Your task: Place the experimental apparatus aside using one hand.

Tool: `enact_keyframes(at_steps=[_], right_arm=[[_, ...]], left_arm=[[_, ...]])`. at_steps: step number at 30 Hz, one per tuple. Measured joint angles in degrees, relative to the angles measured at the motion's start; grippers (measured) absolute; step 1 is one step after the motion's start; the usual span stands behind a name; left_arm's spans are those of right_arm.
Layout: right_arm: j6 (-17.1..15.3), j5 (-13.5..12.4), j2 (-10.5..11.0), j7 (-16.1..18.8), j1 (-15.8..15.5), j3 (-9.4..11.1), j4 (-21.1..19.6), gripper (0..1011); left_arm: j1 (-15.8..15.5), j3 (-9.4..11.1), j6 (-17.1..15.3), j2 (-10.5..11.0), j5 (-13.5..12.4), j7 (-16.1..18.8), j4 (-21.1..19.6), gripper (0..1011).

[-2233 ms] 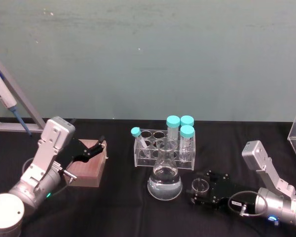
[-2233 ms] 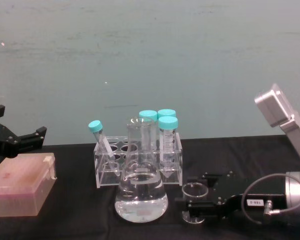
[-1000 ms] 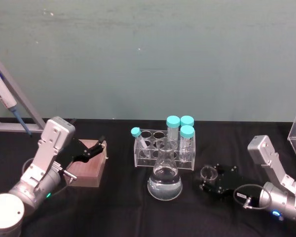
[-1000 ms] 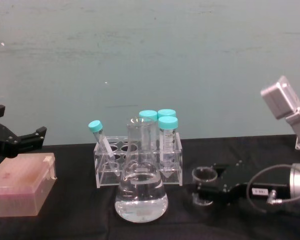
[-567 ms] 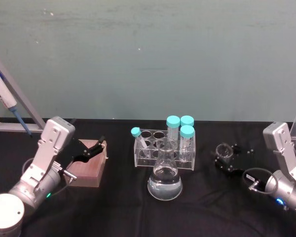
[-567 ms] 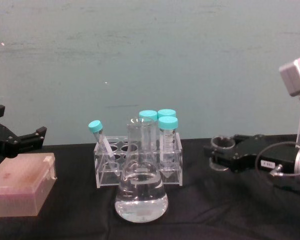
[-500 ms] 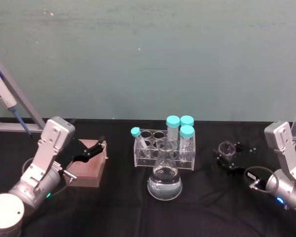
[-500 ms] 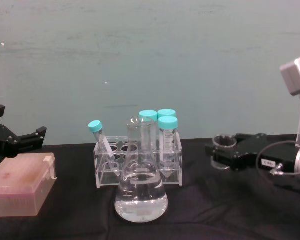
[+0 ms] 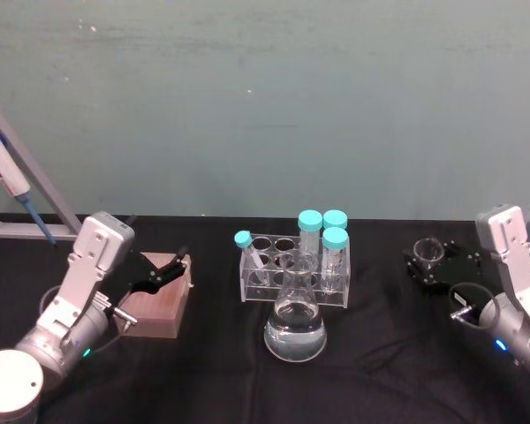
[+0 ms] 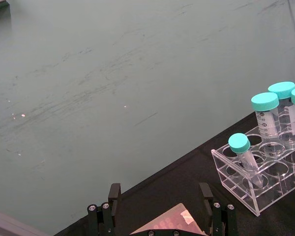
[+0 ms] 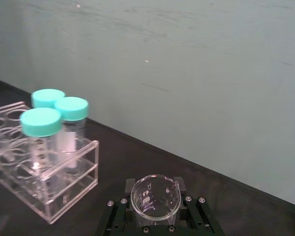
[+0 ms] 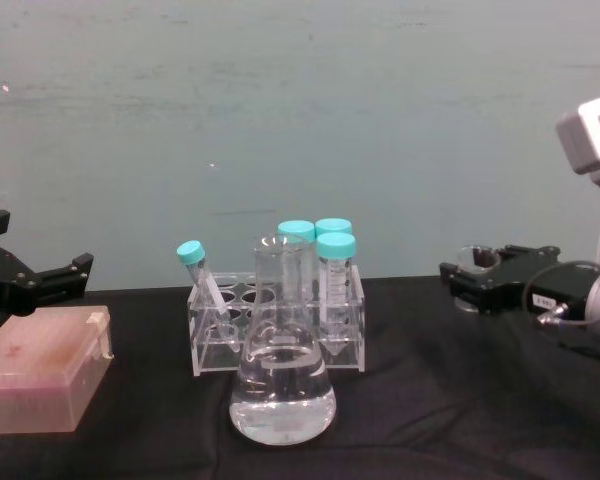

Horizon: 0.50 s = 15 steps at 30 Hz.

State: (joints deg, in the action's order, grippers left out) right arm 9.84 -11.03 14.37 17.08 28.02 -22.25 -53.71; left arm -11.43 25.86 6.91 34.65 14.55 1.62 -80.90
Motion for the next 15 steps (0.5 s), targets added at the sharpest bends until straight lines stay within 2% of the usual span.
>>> enact_keyframes(at_steps=[5,15], right_arm=[[-0.59,1.26,-0.95,-3.06,0.54,1.65,0.9,460],[-2.67,1.58,-2.63,-7.66,0.05,5.02,1.07,461]], left_arm=[[0.0,0.0,0.0,0.0,0.0,0.0,0.0,1000],[0.0,0.0,0.0,0.0,0.0,0.0,0.0,1000]])
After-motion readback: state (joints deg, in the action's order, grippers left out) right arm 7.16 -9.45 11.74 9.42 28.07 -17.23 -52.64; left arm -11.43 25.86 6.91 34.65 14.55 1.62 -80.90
